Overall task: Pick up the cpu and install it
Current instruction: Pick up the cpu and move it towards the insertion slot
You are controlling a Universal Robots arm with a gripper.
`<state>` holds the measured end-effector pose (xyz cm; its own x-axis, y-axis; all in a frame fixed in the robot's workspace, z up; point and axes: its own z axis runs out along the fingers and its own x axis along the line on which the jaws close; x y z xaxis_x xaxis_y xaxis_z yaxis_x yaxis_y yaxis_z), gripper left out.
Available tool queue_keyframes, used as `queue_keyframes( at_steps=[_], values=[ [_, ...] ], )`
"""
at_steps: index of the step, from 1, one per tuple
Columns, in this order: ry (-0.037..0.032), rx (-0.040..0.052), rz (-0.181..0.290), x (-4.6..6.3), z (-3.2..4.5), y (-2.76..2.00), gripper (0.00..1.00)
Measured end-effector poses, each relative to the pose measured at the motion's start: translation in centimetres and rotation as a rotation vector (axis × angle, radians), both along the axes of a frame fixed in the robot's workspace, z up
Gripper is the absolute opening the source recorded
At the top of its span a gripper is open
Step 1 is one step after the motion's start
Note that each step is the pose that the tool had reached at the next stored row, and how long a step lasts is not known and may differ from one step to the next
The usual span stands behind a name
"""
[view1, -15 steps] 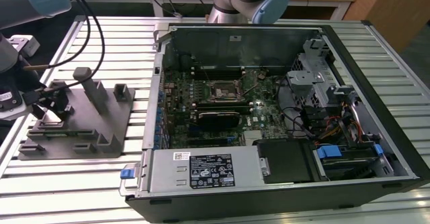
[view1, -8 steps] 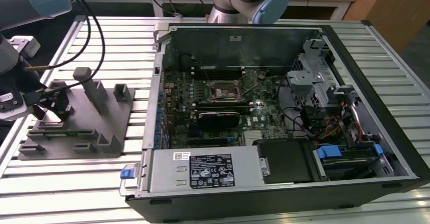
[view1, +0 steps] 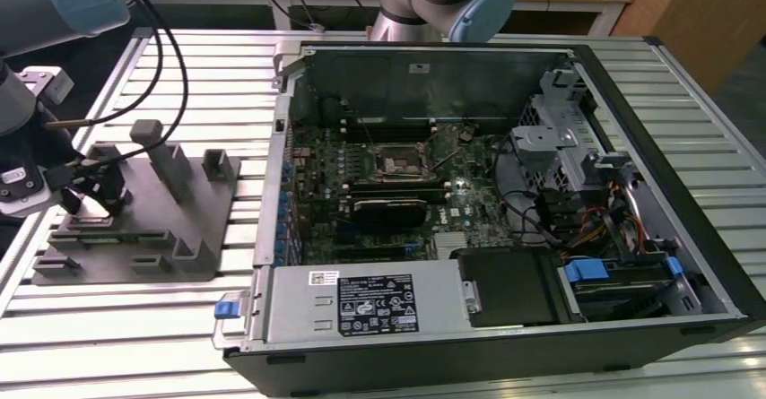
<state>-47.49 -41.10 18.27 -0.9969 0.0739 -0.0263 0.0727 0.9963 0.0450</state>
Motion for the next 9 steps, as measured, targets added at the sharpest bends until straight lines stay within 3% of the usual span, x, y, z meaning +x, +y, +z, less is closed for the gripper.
queue_keyframes(
  at_steps=[9],
  values=[
    [0.0001,-0.0001,0.003,0.00,-0.10,0.00,0.59]
  ],
)
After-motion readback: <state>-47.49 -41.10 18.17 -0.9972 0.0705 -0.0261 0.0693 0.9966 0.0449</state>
